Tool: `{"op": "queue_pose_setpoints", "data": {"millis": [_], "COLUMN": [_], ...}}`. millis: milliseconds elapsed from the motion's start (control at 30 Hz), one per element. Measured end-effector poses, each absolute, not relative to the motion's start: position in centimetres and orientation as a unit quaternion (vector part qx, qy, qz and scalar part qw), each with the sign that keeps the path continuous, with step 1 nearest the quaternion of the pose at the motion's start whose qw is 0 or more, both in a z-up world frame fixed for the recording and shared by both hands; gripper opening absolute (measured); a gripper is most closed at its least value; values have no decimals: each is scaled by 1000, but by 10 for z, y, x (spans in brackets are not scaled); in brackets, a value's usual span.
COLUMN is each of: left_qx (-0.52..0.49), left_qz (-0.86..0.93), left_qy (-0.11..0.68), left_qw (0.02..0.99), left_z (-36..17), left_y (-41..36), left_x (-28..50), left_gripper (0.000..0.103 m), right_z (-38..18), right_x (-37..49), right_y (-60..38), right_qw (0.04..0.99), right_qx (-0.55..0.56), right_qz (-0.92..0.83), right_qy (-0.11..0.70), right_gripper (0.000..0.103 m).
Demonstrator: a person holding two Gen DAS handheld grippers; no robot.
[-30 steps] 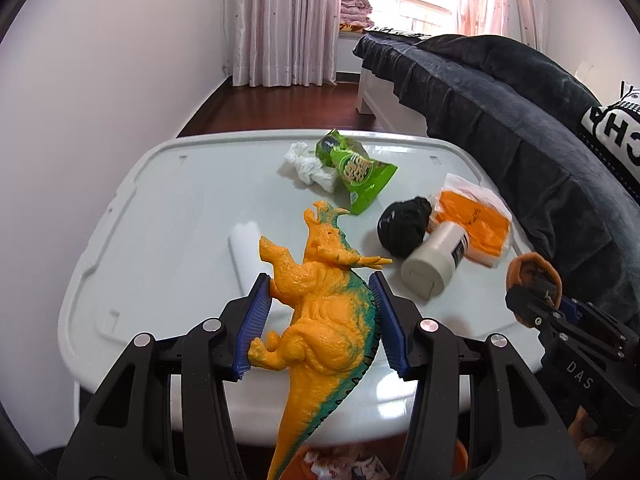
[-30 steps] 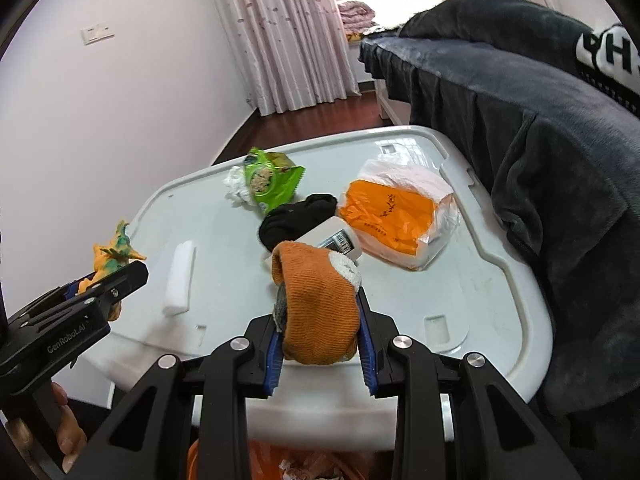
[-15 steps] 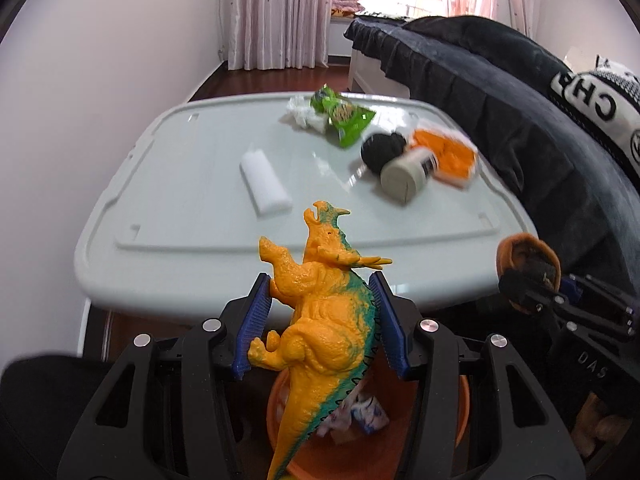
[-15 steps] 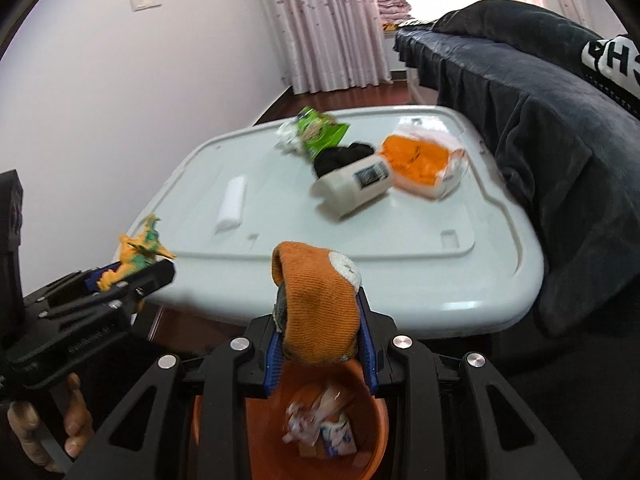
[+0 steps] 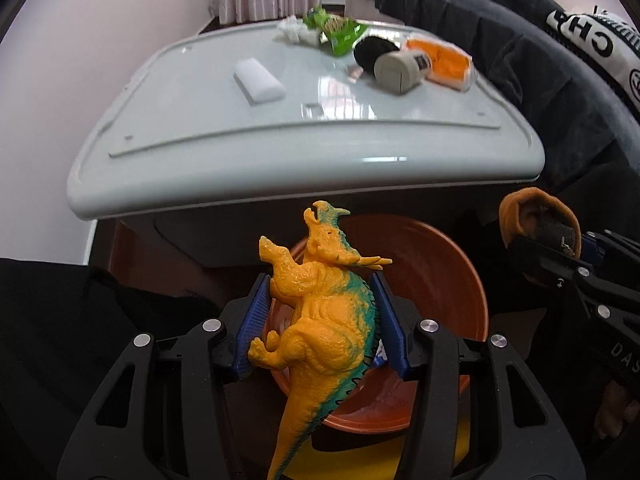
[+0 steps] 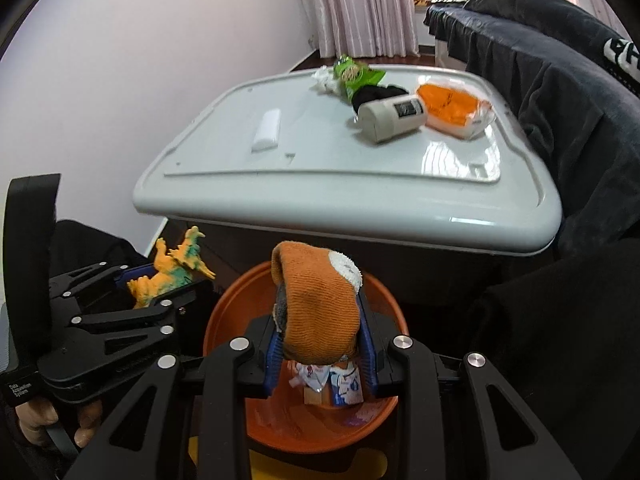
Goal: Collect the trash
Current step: 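Carry the dinosaur and sock over the orange bucket and open both tools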
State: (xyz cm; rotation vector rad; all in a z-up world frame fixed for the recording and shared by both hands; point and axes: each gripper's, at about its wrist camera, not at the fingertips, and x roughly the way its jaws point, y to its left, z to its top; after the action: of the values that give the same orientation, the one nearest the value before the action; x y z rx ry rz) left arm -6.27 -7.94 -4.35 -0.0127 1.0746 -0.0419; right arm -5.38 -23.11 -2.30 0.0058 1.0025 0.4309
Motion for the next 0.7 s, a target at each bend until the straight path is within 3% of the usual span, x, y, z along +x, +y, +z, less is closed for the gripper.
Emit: {"op": "queue_pose_setpoints", "data": {"millis": [700], "left_qx": [-15], "left_qz": [-26], "left_qy": [569], "left_qw": [822], "left_z": [-79], "left_y": [-74], "left_x": [-50], "left_gripper": [50], "right_z": [-59], "right_x": [-38], "right_y": [-224], "right_qw": [823], "right_qx": [3], "right_qz": [199], "right_qy": [533], "right_gripper": [35]}}
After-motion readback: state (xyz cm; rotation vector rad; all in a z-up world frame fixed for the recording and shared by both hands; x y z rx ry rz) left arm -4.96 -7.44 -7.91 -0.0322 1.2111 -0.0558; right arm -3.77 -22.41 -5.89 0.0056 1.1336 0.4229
